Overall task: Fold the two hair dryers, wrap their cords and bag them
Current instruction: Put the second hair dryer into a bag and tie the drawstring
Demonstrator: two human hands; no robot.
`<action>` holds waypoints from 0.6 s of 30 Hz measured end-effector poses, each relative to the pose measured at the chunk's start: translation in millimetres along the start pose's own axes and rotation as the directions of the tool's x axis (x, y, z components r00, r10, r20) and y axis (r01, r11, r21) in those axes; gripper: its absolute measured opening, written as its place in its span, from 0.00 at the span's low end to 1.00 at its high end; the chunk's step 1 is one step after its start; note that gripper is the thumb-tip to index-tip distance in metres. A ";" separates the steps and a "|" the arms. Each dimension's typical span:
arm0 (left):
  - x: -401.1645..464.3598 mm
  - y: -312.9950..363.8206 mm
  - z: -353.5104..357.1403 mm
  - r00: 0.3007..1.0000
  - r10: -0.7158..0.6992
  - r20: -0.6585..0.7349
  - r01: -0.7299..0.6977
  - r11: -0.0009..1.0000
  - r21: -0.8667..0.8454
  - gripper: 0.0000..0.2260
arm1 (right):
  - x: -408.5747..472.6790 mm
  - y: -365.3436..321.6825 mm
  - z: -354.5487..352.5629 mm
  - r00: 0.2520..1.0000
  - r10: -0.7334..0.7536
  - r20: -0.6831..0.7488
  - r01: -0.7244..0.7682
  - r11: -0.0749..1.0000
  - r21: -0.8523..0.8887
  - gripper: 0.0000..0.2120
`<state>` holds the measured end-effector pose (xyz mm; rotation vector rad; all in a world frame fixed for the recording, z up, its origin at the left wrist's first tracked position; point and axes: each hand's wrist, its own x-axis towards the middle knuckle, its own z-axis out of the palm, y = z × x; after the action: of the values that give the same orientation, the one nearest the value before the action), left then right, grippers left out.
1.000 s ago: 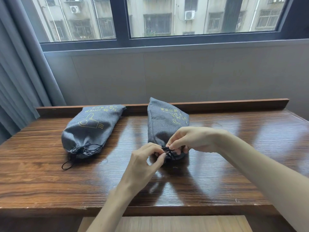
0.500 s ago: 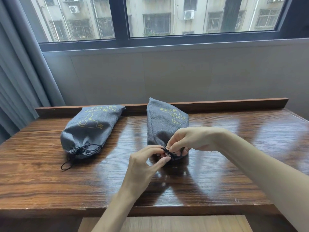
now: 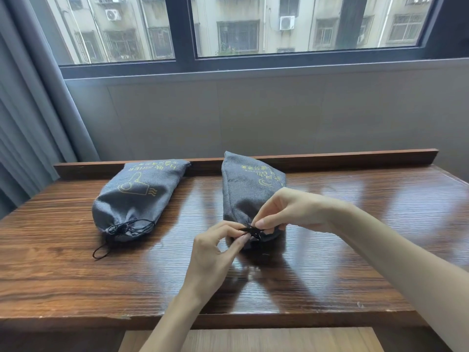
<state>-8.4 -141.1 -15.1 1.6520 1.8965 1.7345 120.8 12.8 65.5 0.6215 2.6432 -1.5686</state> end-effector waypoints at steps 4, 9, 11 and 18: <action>-0.2 -1.0 -7.9 0.998 -0.038 0.056 0.042 0.997 -0.057 0.07 | -6.1 9.0 -0.9 0.992 -0.113 -0.062 0.117 0.991 0.059 0.05; -0.6 -16.2 -22.8 0.990 -0.037 0.134 0.031 0.998 0.047 0.10 | -11.4 29.5 -2.6 0.940 -0.257 -0.222 0.258 0.966 -0.027 0.04; -1.2 -19.2 -25.0 0.986 -0.017 0.169 0.000 0.995 0.103 0.11 | -12.0 33.7 -1.9 0.912 -0.311 -0.269 0.285 0.949 -0.131 0.05; 0.3 -23.2 -30.9 0.979 -0.039 0.200 0.008 0.988 0.152 0.12 | -16.3 38.0 -1.4 0.860 -0.384 -0.336 0.235 0.882 -0.408 0.12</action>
<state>-43.5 -155.9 -21.5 1.7714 1.9836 1.3842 148.8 24.5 37.5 0.5641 3.3834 -1.0362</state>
